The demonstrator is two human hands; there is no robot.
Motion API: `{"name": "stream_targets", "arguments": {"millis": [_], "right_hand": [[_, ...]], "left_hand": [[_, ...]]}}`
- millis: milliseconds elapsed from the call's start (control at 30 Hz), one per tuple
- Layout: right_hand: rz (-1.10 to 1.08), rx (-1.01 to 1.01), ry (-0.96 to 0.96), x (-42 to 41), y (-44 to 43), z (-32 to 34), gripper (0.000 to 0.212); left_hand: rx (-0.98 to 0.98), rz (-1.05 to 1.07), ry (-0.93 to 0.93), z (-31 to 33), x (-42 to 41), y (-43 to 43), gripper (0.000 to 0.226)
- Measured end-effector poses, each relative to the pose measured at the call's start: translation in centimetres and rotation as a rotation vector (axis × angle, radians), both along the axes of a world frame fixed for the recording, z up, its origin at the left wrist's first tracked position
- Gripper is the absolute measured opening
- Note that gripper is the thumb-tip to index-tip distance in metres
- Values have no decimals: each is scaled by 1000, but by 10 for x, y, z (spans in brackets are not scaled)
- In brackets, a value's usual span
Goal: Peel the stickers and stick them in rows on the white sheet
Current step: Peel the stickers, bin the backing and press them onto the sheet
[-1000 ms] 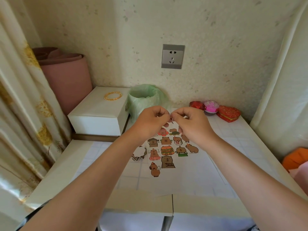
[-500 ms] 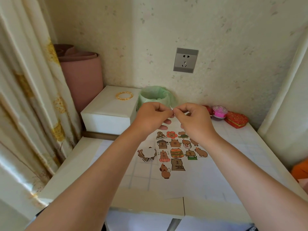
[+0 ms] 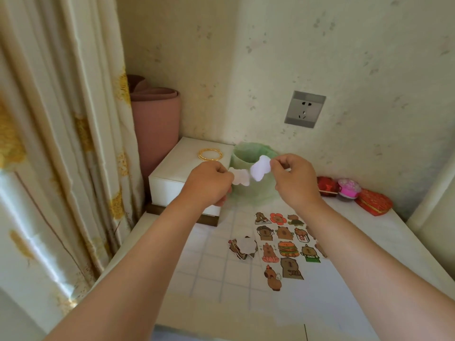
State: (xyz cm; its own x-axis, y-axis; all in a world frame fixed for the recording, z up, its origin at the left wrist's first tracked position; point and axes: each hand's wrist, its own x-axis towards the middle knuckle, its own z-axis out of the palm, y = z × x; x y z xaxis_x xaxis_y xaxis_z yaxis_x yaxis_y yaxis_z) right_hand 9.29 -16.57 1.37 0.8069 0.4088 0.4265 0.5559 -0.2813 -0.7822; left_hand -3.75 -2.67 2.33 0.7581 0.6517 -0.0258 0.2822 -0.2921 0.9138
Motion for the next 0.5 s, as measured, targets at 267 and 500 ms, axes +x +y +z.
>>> {"name": "stream_targets", "arguments": {"millis": [267, 500], "right_hand": [[-128, -270, -135, 58, 58, 10, 21], [-96, -409, -187, 71, 62, -1, 21]], "left_hand": [[-74, -18, -15, -1, -3, 13, 14], [-73, -44, -11, 0, 2, 11, 17]]}}
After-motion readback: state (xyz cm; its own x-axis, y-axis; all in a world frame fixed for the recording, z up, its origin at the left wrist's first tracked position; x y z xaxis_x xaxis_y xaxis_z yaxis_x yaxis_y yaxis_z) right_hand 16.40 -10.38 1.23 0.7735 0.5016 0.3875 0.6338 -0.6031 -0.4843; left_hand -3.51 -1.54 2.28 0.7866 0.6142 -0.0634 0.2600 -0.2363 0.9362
